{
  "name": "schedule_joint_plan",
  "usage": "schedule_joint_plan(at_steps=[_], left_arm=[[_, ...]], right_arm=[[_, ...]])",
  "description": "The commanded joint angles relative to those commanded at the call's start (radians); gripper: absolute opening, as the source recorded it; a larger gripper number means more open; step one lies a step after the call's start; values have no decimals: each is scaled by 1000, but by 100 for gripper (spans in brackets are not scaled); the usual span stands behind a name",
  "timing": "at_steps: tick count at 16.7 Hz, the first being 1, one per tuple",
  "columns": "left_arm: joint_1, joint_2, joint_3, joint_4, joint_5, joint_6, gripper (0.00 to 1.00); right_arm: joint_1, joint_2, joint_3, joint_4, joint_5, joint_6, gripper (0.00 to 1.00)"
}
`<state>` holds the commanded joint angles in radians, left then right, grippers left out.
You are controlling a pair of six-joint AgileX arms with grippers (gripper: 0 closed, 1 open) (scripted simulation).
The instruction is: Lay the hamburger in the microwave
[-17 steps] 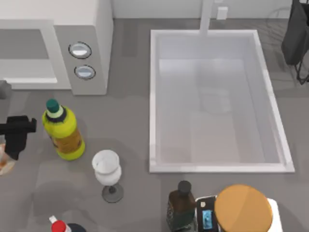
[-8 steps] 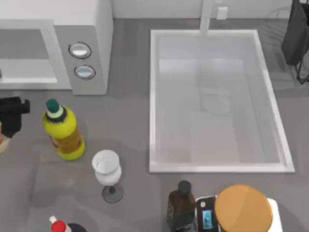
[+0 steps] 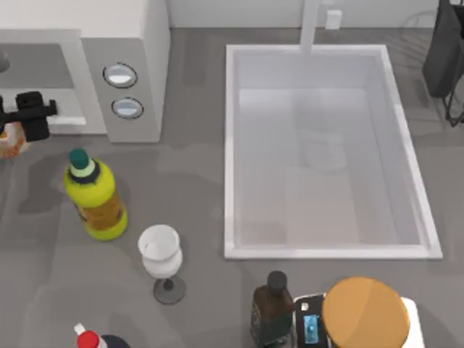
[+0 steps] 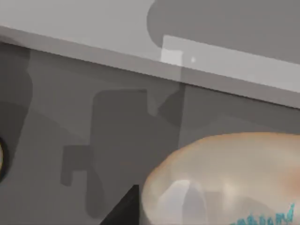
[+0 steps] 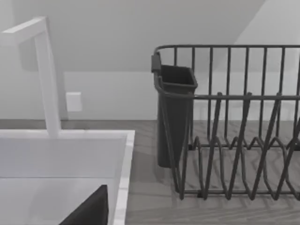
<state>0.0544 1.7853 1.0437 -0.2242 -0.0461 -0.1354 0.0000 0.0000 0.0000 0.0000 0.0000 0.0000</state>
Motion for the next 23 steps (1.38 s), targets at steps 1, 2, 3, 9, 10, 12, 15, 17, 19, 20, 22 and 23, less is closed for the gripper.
schedule_joint_plan(at_steps=[1,2,3,9,10,12,15,17,19,20,22,23], left_arm=[[2,45,-15,120,10,11,0],[4,88,-30,240,22,24,0],[9,128,-45,357,36,38,0],[51,294,-108,902,146,144,0],[57,310,-114,957,164,161,0],[70,333,-119,1034,193,189,0],[79,341,-119,1071,209,204,0],[79,341,-119,1071,209,204,0],[73,337,-117,1068,207,205,0],[73,339,-115,1067,207,205,0],[70,364,-81,1051,207,204,0],[67,386,-49,1038,207,204,0]], right_arm=[[0,0,0,0,0,0,100],[0,0,0,0,0,0,100],[0,0,0,0,0,0,100],[0,0,0,0,0,0,100],[0,0,0,0,0,0,100],[0,0,0,0,0,0,100],[0,0,0,0,0,0,100],[0,0,0,0,0,0,100],[0,0,0,0,0,0,100],[0,0,0,0,0,0,100],[0,0,0,0,0,0,100],[0,0,0,0,0,0,100]])
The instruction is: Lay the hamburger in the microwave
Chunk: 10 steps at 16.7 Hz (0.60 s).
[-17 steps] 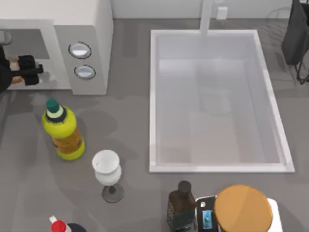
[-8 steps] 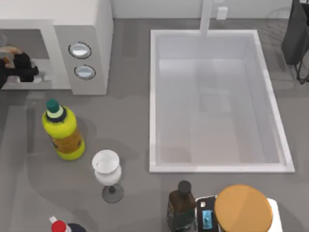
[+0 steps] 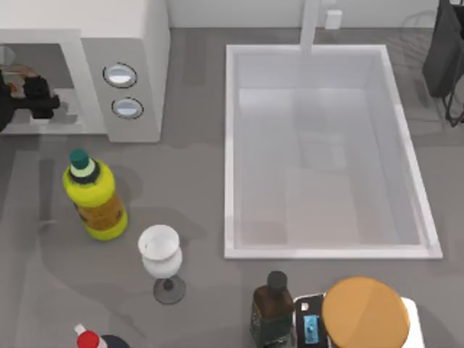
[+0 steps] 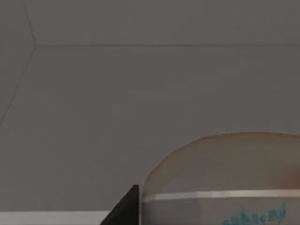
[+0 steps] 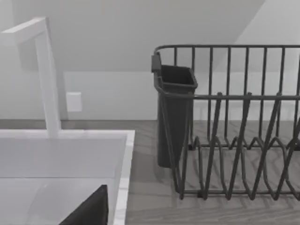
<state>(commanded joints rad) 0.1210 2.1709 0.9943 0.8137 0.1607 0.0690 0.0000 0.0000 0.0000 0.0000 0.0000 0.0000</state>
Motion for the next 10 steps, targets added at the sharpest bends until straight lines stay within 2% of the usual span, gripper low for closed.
schedule_joint_plan(at_steps=[10], left_arm=[[-29,291,559,-224,-26,-14,0]], right_arm=[[0,0,0,0,0,0,100]])
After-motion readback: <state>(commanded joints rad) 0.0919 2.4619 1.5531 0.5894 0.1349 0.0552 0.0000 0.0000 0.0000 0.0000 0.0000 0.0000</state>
